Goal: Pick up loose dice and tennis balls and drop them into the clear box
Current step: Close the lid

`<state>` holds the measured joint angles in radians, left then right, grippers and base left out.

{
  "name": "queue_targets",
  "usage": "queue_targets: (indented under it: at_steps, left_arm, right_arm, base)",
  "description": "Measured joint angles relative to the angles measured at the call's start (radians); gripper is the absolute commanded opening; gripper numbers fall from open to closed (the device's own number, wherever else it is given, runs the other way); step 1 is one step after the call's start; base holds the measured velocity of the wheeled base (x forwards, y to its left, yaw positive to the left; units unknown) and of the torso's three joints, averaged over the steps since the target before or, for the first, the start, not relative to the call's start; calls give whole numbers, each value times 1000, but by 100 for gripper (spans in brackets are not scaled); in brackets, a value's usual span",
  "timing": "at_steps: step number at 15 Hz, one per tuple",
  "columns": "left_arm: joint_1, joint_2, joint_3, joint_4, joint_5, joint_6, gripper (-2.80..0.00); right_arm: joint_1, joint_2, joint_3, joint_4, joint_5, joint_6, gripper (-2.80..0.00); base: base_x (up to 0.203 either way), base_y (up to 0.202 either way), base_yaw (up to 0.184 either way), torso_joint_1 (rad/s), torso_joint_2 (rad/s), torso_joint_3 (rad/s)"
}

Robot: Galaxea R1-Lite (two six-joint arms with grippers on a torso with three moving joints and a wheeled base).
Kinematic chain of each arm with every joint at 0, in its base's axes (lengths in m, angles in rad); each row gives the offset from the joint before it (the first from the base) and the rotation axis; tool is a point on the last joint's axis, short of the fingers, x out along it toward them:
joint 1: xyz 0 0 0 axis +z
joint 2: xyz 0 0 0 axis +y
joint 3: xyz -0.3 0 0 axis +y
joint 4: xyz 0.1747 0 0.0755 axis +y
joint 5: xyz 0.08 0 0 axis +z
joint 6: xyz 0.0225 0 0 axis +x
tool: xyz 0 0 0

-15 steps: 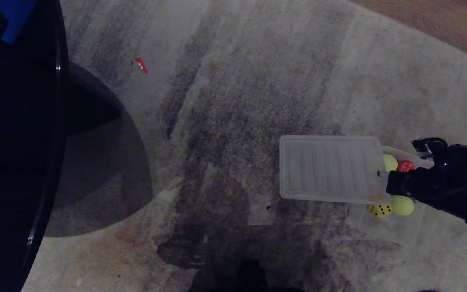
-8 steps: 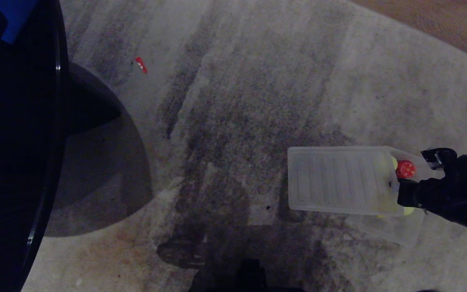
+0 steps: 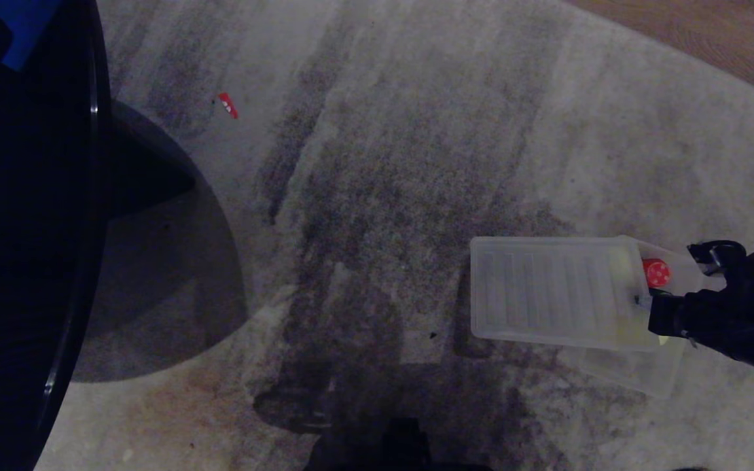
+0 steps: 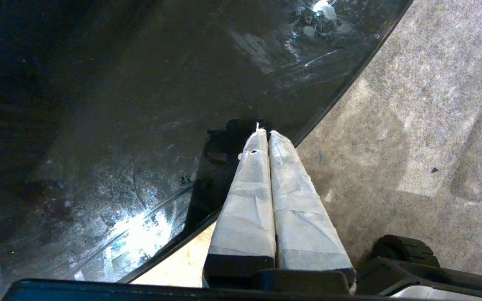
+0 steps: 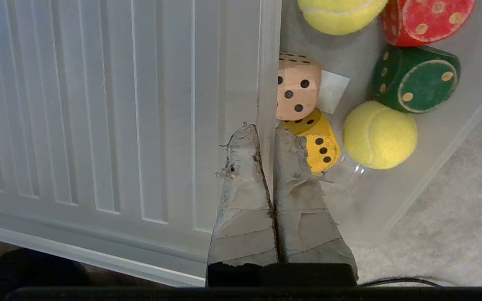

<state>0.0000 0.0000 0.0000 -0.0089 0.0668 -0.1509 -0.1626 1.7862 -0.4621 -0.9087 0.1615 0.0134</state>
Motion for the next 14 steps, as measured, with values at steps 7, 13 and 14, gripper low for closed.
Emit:
queue_targets:
  at_steps: [7,13,14]
  left_arm:
    - [0,0,0,0,0,0,-280]
    - [0,0,0,0,0,0,-280]
    - [0,0,0,0,0,0,-280]
  right_arm:
    - [-1,0,0,0,0,0,-280]
    - [-1,0,-3,0,1,0,-280]
    - [1,0,-7,-1,1,0,-280]
  base:
    - [0,0,0,0,0,0]
    - [0,0,0,0,0,0]
    - [0,0,0,0,0,0]
